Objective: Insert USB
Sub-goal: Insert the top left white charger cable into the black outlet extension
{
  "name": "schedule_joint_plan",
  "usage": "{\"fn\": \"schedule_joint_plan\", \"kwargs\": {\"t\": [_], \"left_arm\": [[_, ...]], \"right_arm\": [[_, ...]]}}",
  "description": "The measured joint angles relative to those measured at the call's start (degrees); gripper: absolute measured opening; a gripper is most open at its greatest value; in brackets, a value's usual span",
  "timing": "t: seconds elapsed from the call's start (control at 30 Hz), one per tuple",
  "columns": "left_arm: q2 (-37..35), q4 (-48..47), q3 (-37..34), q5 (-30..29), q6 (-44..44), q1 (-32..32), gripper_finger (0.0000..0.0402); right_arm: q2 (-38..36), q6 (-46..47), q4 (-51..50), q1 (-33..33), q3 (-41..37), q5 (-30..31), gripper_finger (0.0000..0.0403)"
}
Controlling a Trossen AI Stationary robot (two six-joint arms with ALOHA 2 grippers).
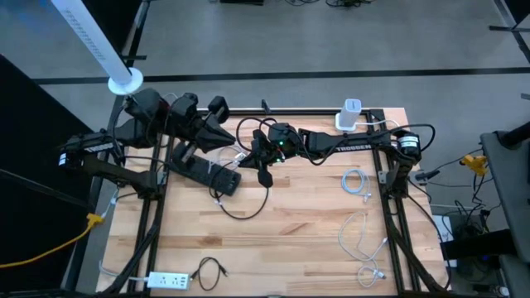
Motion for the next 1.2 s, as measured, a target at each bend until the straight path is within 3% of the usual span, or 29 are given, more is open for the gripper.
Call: {"fn": "schedule_joint_plan", "kwargs": {"t": [0.3,0.5,0.73,0.97,1.2], "left_arm": [[0.0,-0.64,0.0,-0.15,-0.33,0.0,0.0],[-0.19,-7.93,0.0,-0.8,1.39,0.23,0.0],[-3.66,-21.82,0.0,-7.38,6.17,0.33,0.0],[-8.26,-36.62,-0.62,-19.61,10.28,-1.05,0.0],[-8.79,-33.32,-5.67,-22.88,10.29,-3.16,0.0]], "right_arm": [[0.0,-0.13,0.05,0.0,0.0,0.02,0.0],[-0.11,0.33,1.25,0.0,0.0,-0.29,0.0],[-2.67,4.03,7.18,0.0,-0.07,-5.03,0.0],[-7.8,6.18,16.07,0.0,-0.07,-10.45,0.0],[-12.06,7.1,23.36,-0.17,-0.04,-12.6,0.0]]}}
